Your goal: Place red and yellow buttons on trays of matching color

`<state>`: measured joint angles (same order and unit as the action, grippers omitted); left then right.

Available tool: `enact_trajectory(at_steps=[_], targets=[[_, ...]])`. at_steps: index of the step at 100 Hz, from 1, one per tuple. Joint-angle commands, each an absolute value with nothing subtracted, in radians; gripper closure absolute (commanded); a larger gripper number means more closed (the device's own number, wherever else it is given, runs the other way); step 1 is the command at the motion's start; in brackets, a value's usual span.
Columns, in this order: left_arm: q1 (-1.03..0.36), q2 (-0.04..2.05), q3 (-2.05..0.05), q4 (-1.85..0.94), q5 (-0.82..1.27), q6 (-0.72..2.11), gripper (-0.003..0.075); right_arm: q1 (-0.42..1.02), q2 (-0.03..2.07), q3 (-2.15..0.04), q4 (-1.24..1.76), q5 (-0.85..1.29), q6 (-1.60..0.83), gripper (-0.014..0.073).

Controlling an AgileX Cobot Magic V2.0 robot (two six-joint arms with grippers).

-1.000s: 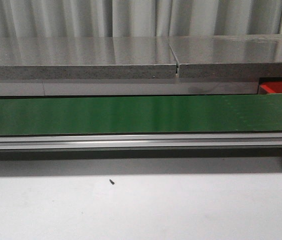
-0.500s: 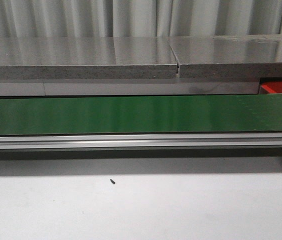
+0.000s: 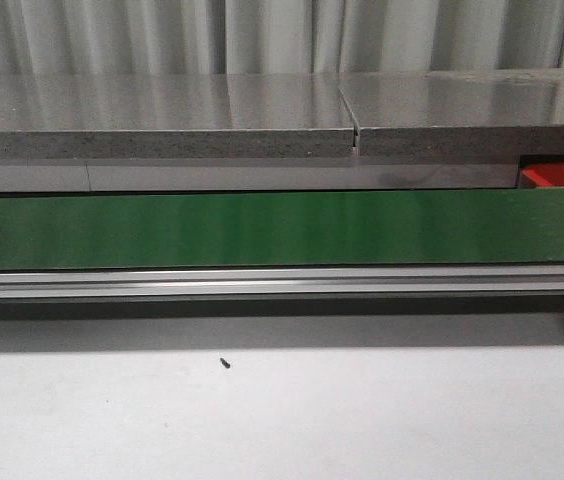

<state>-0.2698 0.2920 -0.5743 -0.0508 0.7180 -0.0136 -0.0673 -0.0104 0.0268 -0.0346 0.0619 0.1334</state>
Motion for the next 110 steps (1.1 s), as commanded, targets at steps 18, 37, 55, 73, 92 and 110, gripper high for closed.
enact_trajectory(at_steps=[18, 37, 55, 73, 92, 110], targets=[[-0.256, 0.302, -0.552, -0.05, 0.554, -0.096, 0.0739, -0.07, -0.028, 0.027, -0.045, -0.012, 0.131, 0.0708], [-0.18, 0.283, -0.368, -0.015, 0.182, -0.106, 0.0739, -0.07, -0.028, 0.027, -0.045, -0.011, 0.131, 0.0708], [-0.127, 0.182, -0.243, -0.01, 0.084, -0.102, 0.0739, -0.07, -0.028, 0.027, -0.045, -0.011, 0.131, 0.0708], [-0.063, 0.107, -0.129, -0.01, 0.008, -0.091, 0.0739, -0.07, -0.028, 0.027, -0.045, -0.011, 0.131, 0.0708], [-0.049, 0.056, -0.069, -0.01, -0.007, -0.016, 0.0739, -0.07, -0.028, 0.027, -0.045, -0.011, 0.131, 0.0708], [-0.049, -0.004, 0.005, -0.01, -0.014, 0.014, 0.0739, -0.07, -0.028, 0.027, -0.045, -0.011, 0.131, 0.0708]])
